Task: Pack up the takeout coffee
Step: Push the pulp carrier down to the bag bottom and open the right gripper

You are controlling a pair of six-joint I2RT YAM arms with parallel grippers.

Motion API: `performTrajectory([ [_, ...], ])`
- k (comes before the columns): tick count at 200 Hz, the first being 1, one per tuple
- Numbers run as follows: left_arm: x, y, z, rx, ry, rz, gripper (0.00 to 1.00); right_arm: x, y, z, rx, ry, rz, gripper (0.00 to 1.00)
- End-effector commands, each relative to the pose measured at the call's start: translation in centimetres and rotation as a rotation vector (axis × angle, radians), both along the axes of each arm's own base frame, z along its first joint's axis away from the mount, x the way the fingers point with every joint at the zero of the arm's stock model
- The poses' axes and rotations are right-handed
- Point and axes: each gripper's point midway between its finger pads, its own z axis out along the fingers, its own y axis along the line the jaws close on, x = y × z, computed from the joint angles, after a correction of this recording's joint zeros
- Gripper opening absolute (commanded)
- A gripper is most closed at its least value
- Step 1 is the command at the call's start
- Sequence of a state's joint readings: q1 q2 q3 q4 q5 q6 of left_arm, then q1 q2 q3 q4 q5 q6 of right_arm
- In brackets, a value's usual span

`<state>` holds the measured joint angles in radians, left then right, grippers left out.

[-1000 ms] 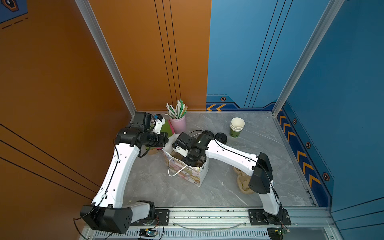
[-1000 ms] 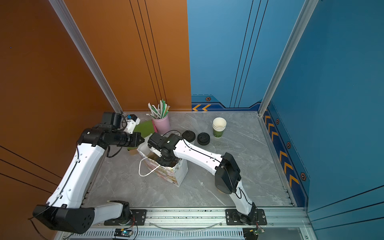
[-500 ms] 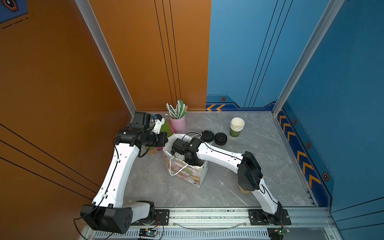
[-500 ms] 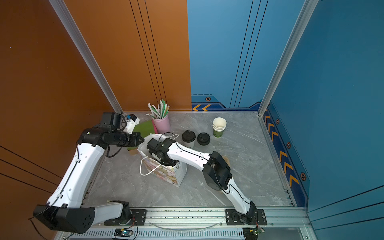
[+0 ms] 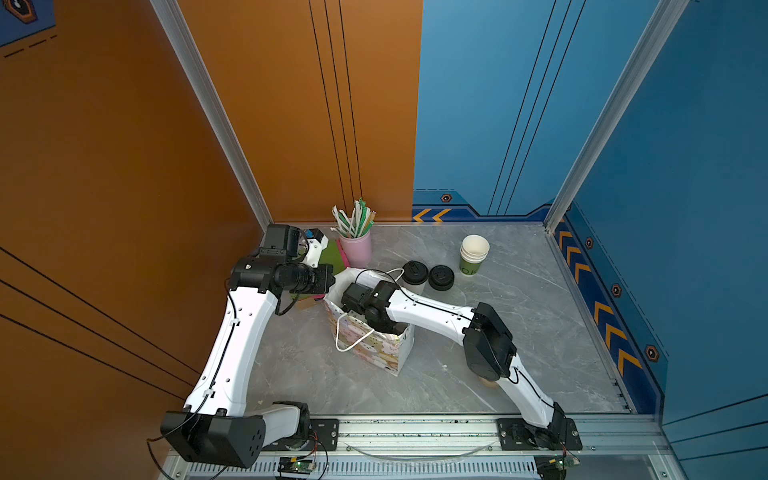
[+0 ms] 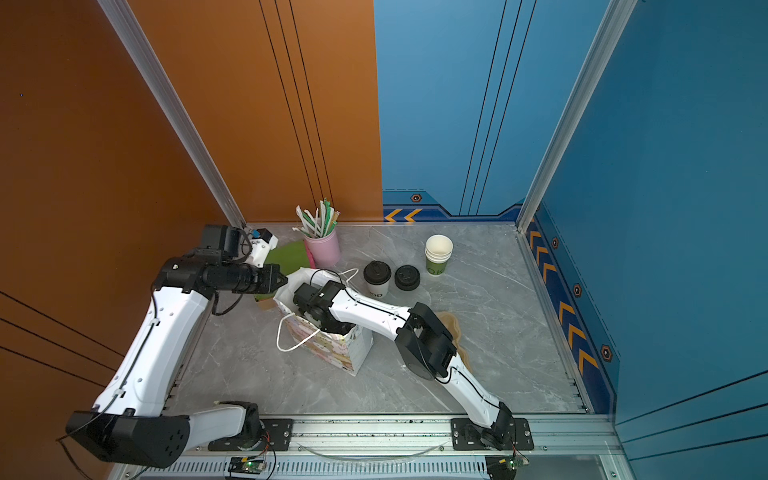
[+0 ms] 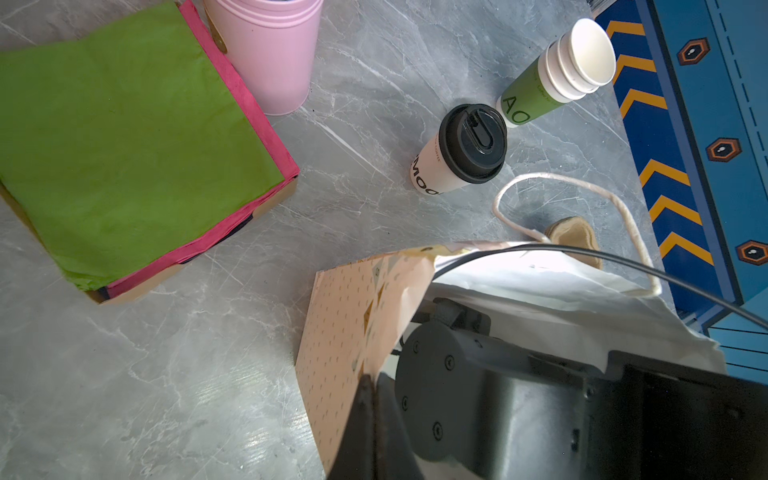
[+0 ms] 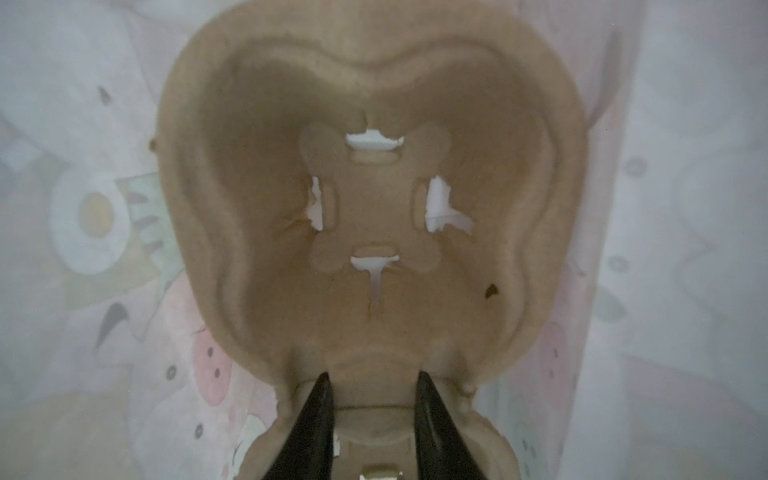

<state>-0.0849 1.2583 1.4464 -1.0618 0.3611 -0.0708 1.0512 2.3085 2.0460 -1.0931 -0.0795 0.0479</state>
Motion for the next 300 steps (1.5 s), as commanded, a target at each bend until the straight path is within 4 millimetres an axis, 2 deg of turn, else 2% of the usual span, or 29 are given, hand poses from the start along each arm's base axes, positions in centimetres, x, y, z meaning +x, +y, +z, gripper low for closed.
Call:
performTrajectory([
  [1, -0.2, 0.0, 0.5, -0.013, -0.028, -0.012, 0.00, -1.2, -0.7, -2.6, -0.066, 0.066, 0.009, 0.27],
  [26, -0.3, 0.0, 0.5, -0.014, -0.028, -0.010, 0.00, -1.3, -0.7, -2.9, -0.072, 0.071, 0.008, 0.28],
  [59, -0.4, 0.1, 0.4, -0.011, -0.028, -0.008, 0.00, -1.2, -0.4, -1.4, -0.041, 0.053, 0.008, 0.30],
  [101, -0.6, 0.4, 0.2, 0.005, -0.029, 0.002, 0.00, -0.6, 0.3, 2.6, 0.035, -0.006, -0.001, 0.38],
  [141, -0.8, 1.2, -0.1, 0.040, -0.032, 0.033, 0.00, -0.1, 0.7, 6.5, 0.109, -0.062, -0.010, 0.50],
  [204, -1.1, 1.3, -0.2, 0.051, -0.037, 0.031, 0.00, 0.7, 1.2, 10.8, 0.195, -0.131, -0.028, 0.62],
  [259, -1.3, 1.3, -0.5, 0.060, -0.029, 0.031, 0.00, 1.1, 2.1, 16.3, 0.331, -0.195, -0.041, 0.72],
  [272, -1.3, 1.2, -0.5, 0.061, -0.030, 0.028, 0.00, 1.4, 2.2, 16.5, 0.340, -0.211, -0.046, 0.75],
  [274, -1.3, 1.2, -0.5, 0.061, -0.031, 0.030, 0.00, 1.4, 2.0, 17.7, 0.360, -0.224, -0.048, 0.75],
  [278, -1.3, 1.1, -0.5, 0.060, -0.031, 0.029, 0.00, 1.4, 1.9, 18.2, 0.371, -0.234, -0.048, 0.76],
  [300, -1.4, 1.1, -0.4, 0.064, -0.035, 0.026, 0.00, 1.7, 1.9, 19.3, 0.402, -0.256, -0.055, 0.78],
])
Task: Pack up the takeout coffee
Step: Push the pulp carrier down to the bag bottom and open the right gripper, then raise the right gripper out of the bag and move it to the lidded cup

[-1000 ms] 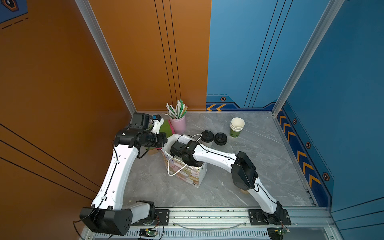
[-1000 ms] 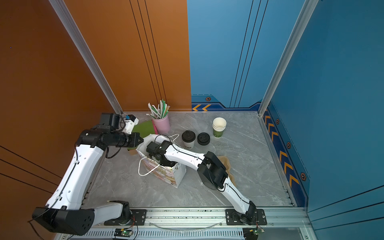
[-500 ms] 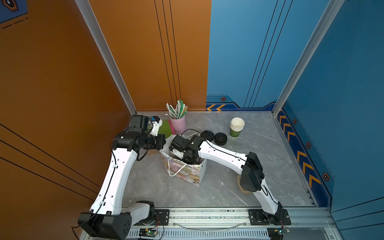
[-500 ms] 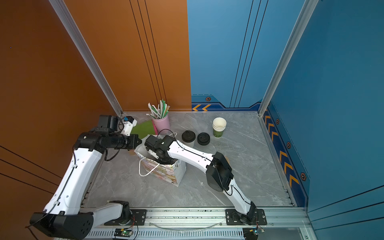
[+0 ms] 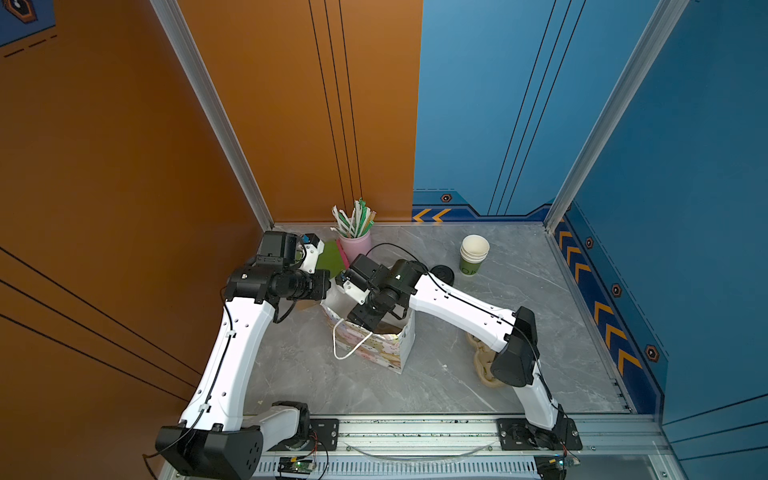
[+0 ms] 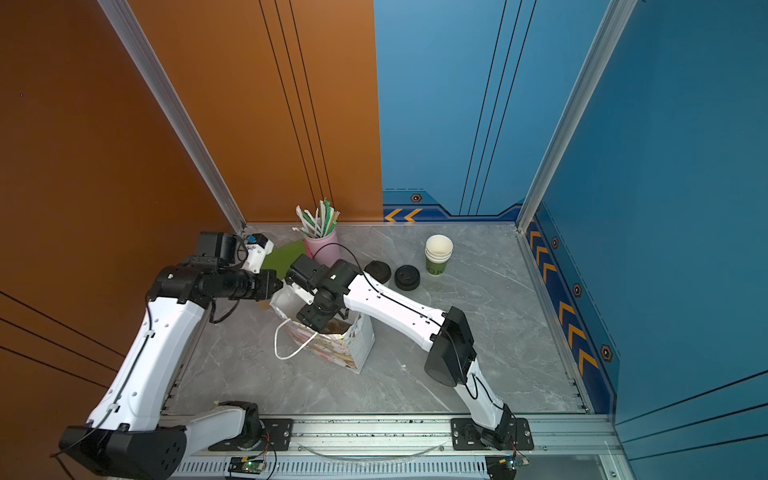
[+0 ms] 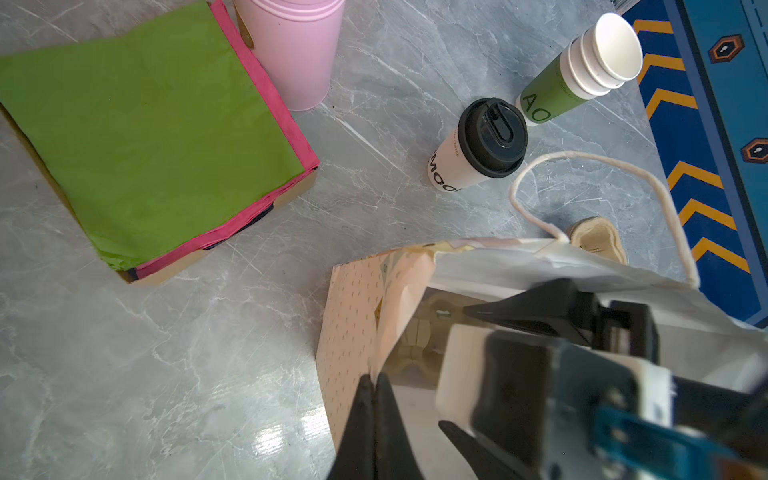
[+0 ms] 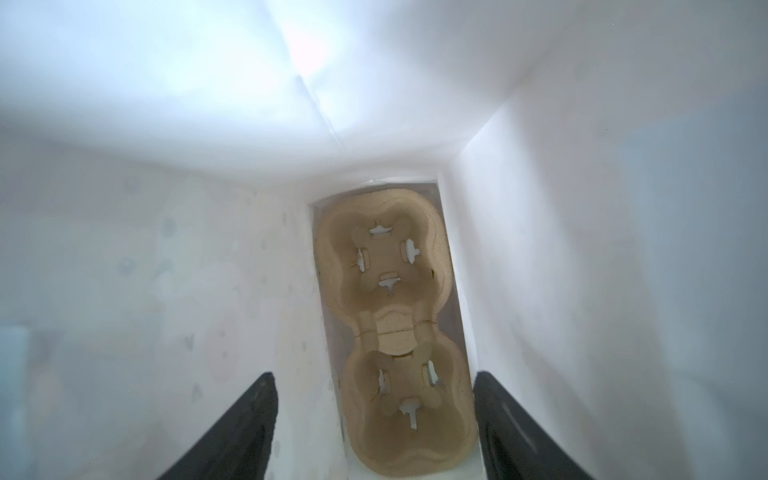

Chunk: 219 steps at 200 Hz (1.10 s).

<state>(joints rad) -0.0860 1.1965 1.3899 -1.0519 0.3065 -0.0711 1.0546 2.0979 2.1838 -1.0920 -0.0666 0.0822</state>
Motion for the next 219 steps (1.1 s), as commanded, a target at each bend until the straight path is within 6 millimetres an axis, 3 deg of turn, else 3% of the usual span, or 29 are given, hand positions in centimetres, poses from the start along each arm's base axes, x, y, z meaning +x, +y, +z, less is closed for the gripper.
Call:
performTrajectory([
  [1, -0.4, 0.1, 0.1, 0.022, -0.016, -0.005, 0.00, 0.5, -0.1, 4.9, 0.102, -0.082, -0.025, 0.78],
  [36, -0.6, 0.2, 0.4, 0.030, -0.029, -0.004, 0.00, 1.1, 0.2, 6.8, 0.168, -0.109, -0.042, 0.83],
  [78, -1.0, 0.9, 0.4, 0.054, -0.037, 0.031, 0.00, 1.2, -0.4, 11.6, 0.288, -0.172, -0.056, 0.87],
  [113, -1.4, 1.8, 0.3, 0.094, -0.037, 0.066, 0.00, 0.9, -2.7, 15.9, 0.346, -0.259, -0.067, 0.90],
  [134, -1.5, 2.5, 0.2, 0.124, -0.039, 0.092, 0.00, 1.0, -4.7, 17.4, 0.348, -0.314, -0.078, 0.94],
  [170, -1.8, 4.1, 0.5, 0.165, -0.058, 0.153, 0.00, 2.8, -9.2, 16.5, 0.281, -0.353, -0.137, 0.97],
  [219, -2.3, 6.1, 0.8, 0.185, -0.078, 0.227, 0.00, 7.5, -15.0, 11.3, 0.153, -0.290, -0.234, 1.00],
])
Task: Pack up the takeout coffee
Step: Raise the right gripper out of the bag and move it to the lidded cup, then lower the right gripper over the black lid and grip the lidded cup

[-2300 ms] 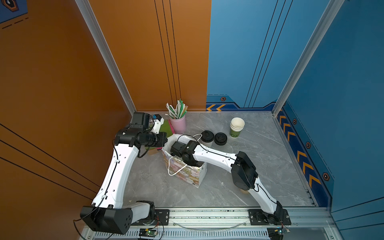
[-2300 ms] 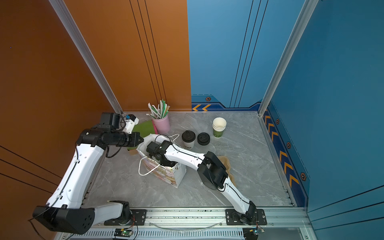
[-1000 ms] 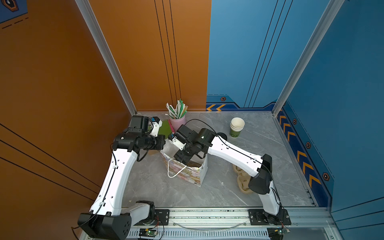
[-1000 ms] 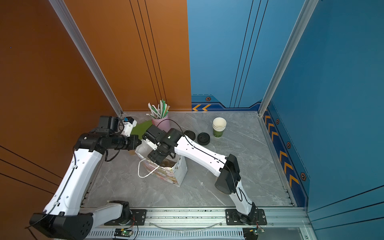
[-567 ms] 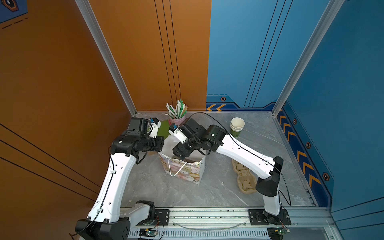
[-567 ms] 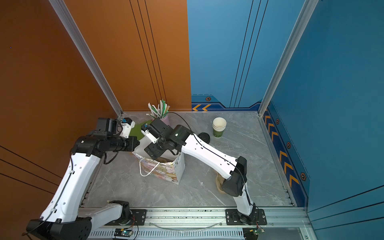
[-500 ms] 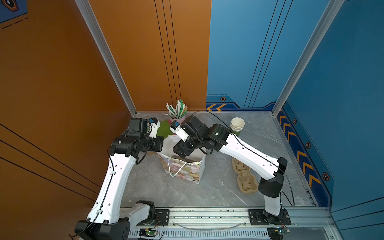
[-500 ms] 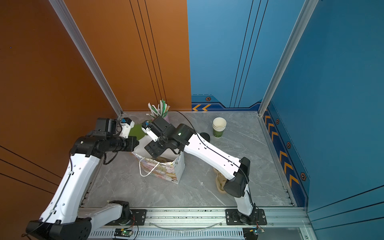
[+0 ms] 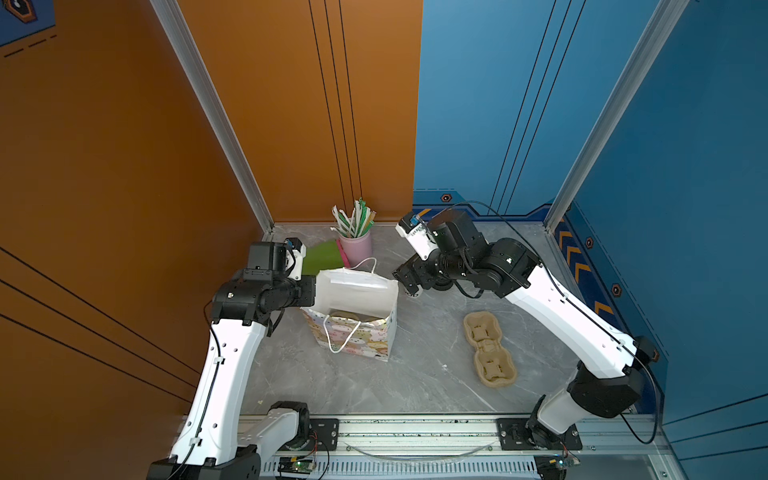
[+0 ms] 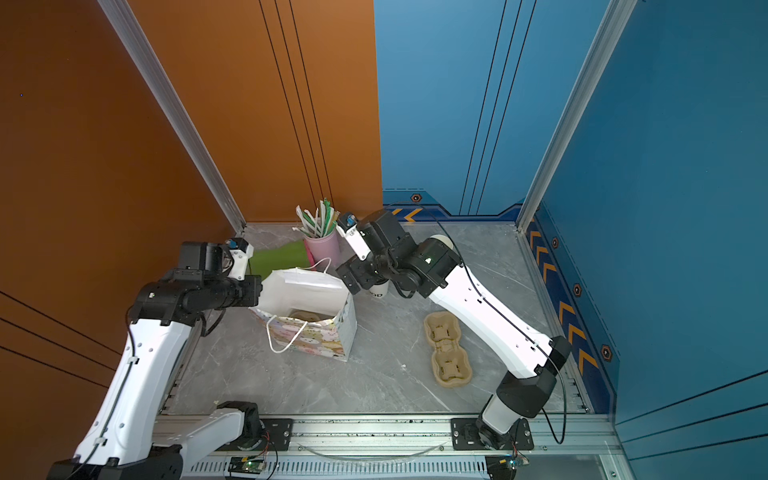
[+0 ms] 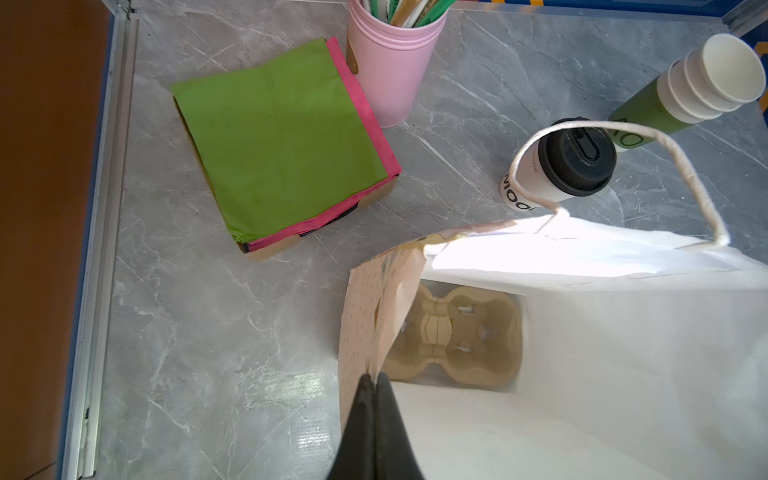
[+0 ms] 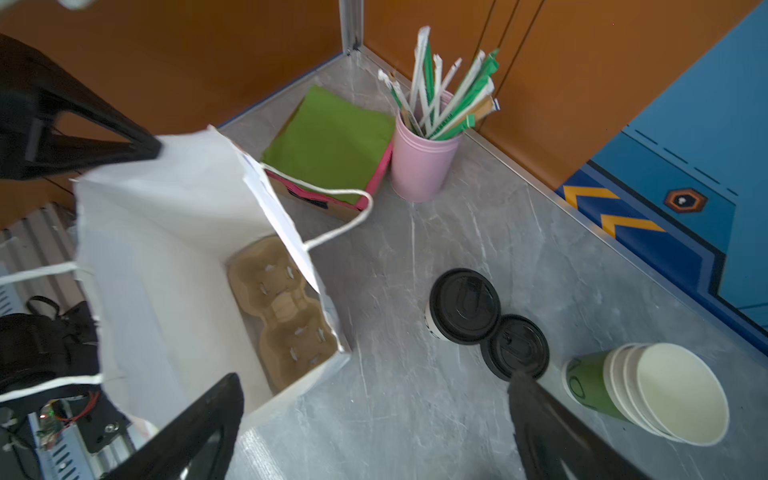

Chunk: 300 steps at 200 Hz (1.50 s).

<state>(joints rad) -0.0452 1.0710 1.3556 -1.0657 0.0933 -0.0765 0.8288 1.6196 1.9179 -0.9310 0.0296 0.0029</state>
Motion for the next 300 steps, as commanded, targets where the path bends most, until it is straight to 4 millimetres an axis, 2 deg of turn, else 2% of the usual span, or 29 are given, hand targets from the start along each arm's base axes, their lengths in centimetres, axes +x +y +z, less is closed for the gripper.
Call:
performTrajectory([
  [1, -0.6, 1.3, -0.4, 0.023, 0.006, 0.053, 0.00, 1.9, -2.0, -3.0, -0.069, 0.044, -0.021, 1.00],
  [13, -0.6, 1.5, -0.6, 0.021, 0.011, 0.061, 0.00, 2.9, -2.7, -4.4, -0.089, 0.076, -0.031, 1.00],
  [24, -0.6, 1.6, -0.7, 0.016, 0.016, 0.064, 0.00, 3.2, -2.5, -5.6, -0.101, 0.100, -0.012, 1.00],
  [28, -0.6, 1.6, -0.8, 0.015, 0.017, 0.064, 0.00, 4.1, -3.4, -6.0, -0.104, 0.112, -0.034, 1.00],
  [58, -0.6, 1.6, -1.1, 0.009, 0.027, 0.063, 0.00, 6.0, -4.0, -8.9, -0.142, 0.168, -0.038, 1.00],
  [89, -0.6, 1.5, -1.3, 0.006, 0.032, 0.057, 0.00, 7.5, -4.3, -11.4, -0.187, 0.206, -0.036, 1.00],
  [122, -0.5, 1.3, -1.5, -0.001, 0.037, 0.047, 0.00, 8.2, -3.8, -13.7, -0.231, 0.233, 0.012, 1.00],
  [200, -0.3, 1.1, -1.7, -0.009, 0.036, 0.035, 0.00, 10.4, -2.5, -16.4, -0.280, 0.283, 0.053, 1.00],
  [208, -0.2, 1.1, -1.7, -0.010, 0.034, 0.034, 0.00, 10.7, -2.4, -16.1, -0.280, 0.273, 0.048, 1.00],
  [211, -0.2, 1.1, -1.8, -0.009, 0.035, 0.035, 0.00, 10.9, -2.4, -17.2, -0.294, 0.292, 0.046, 1.00],
  [225, -0.2, 1.0, -1.8, -0.013, 0.036, 0.032, 0.00, 11.4, -2.2, -17.9, -0.301, 0.300, 0.037, 1.00],
  [300, 0.0, 0.9, -1.7, -0.021, 0.032, 0.024, 0.00, 12.9, -1.2, -18.7, -0.275, 0.323, 0.016, 1.00],
])
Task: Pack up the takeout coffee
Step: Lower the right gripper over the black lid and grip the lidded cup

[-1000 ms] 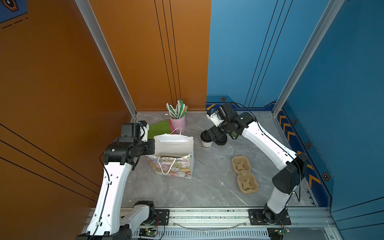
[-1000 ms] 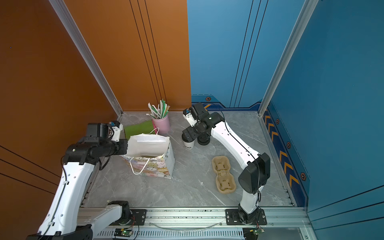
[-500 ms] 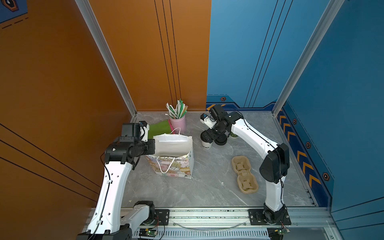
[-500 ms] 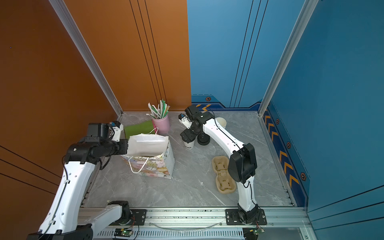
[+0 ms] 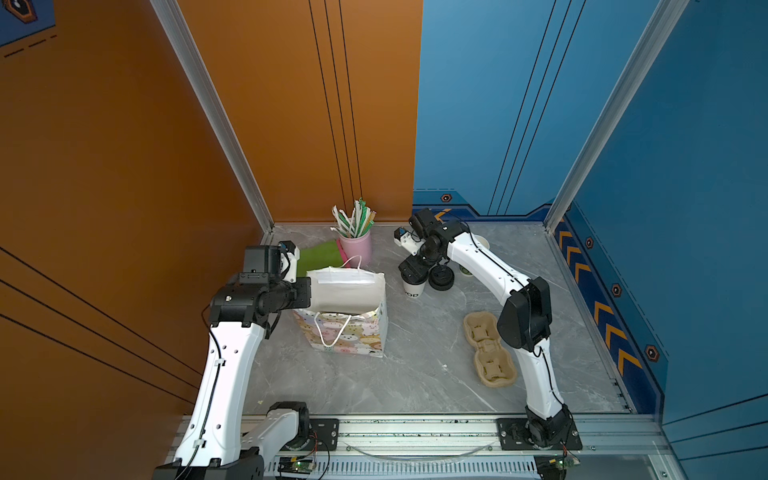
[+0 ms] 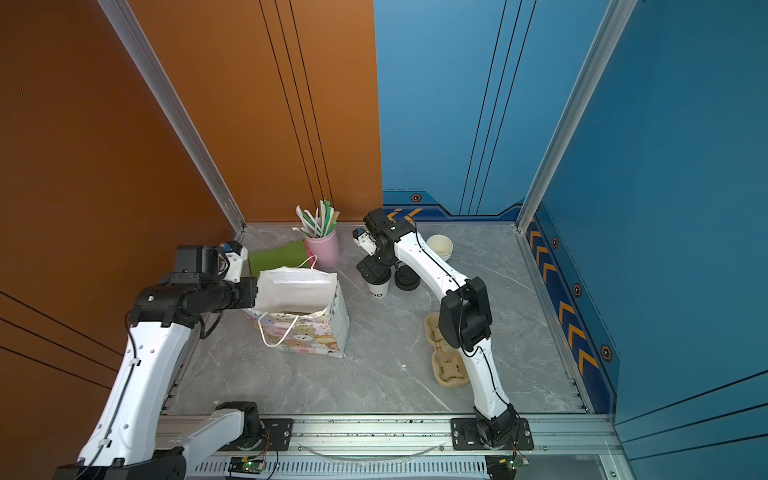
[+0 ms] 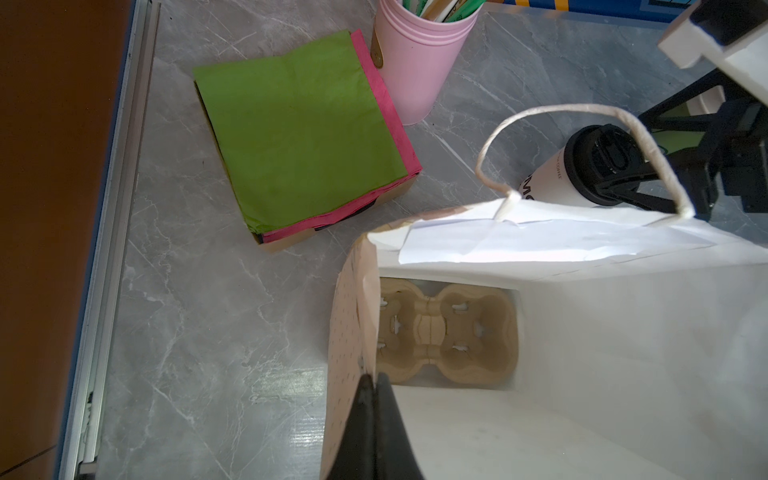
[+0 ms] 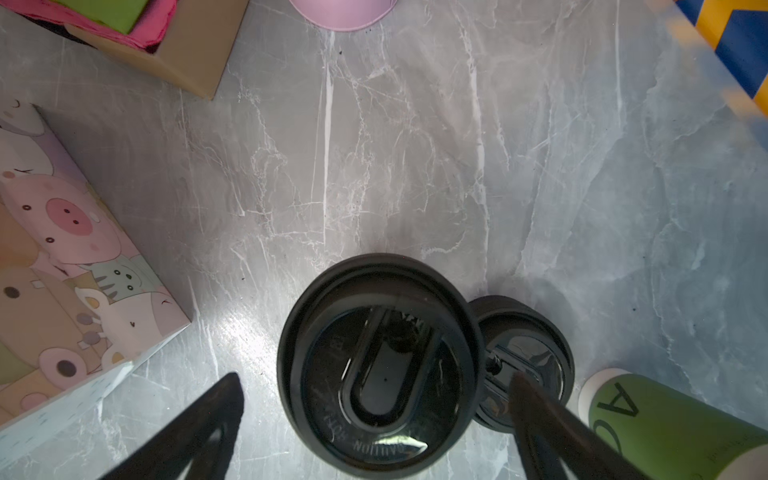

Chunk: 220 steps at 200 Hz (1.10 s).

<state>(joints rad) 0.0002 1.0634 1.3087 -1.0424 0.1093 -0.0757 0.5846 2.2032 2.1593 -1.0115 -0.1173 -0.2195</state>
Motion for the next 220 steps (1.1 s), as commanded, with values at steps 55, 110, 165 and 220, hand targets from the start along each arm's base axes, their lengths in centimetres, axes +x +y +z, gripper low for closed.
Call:
performTrajectory([
  [55, 0.1, -0.2, -0.6, -0.012, 0.017, -0.015, 0.00, 0.4, -0.2, 0.7, 0.007, 0.010, -0.028, 1.00],
  [110, 0.1, -0.2, -0.6, -0.015, 0.017, -0.016, 0.00, 0.6, -0.2, 0.3, 0.004, 0.020, -0.038, 0.98],
  [165, 0.2, -0.3, -0.7, -0.020, 0.021, -0.021, 0.00, 0.8, -0.3, -0.3, -0.012, 0.023, -0.053, 0.96],
  [220, 0.2, -0.3, -0.9, -0.021, 0.026, -0.021, 0.00, 0.8, 0.0, -1.0, -0.017, 0.040, -0.050, 0.92],
])
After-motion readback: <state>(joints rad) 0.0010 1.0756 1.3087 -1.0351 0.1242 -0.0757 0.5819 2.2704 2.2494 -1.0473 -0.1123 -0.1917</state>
